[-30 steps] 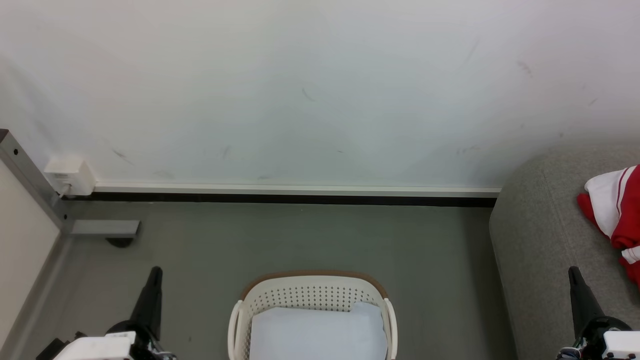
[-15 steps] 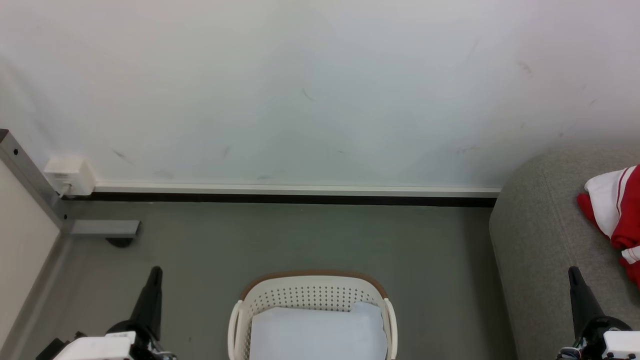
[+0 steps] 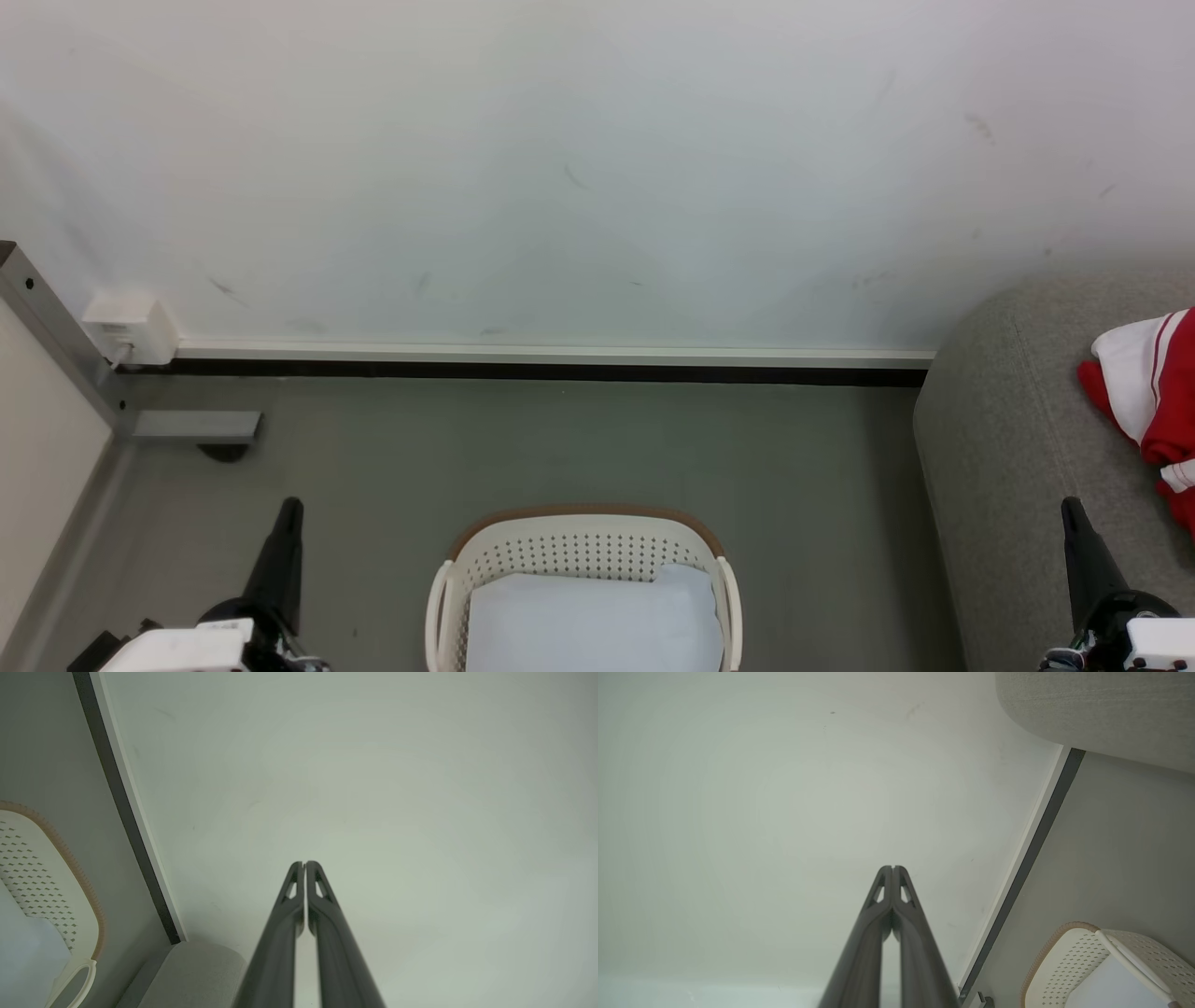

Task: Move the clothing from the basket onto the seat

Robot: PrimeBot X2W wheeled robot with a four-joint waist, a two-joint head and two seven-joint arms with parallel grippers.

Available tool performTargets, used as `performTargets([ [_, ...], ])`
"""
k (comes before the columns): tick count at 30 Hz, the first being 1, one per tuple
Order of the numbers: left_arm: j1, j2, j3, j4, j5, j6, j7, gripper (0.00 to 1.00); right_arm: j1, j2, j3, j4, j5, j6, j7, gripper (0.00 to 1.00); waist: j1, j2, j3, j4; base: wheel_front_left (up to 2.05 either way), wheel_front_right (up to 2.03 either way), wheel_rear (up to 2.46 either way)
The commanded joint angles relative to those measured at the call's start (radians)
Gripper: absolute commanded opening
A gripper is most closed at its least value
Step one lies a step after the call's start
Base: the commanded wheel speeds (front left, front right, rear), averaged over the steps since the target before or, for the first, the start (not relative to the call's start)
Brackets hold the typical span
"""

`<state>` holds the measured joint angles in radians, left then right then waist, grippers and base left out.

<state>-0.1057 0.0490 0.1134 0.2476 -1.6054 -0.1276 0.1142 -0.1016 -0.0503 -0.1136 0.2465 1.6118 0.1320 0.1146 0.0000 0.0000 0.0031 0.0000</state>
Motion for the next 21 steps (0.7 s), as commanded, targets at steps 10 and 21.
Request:
performTargets([
  [10, -0.007, 0.002, 0.002, -0.004, -0.014, -0.006, 0.004, 0.0, -0.013, 0.001, -0.004, -0.005, 0.002, -0.002, 0.003, 0.0, 0.0, 0.0, 0.0, 0.0, 0.0, 0.0, 0.0],
  [21, -0.007, 0.002, 0.002, -0.004, -0.014, -0.006, 0.004, 0.0, -0.013, 0.001, -0.004, -0.005, 0.002, -0.002, 0.003, 0.0, 0.0, 0.0, 0.0, 0.0, 0.0, 0.0, 0.0],
])
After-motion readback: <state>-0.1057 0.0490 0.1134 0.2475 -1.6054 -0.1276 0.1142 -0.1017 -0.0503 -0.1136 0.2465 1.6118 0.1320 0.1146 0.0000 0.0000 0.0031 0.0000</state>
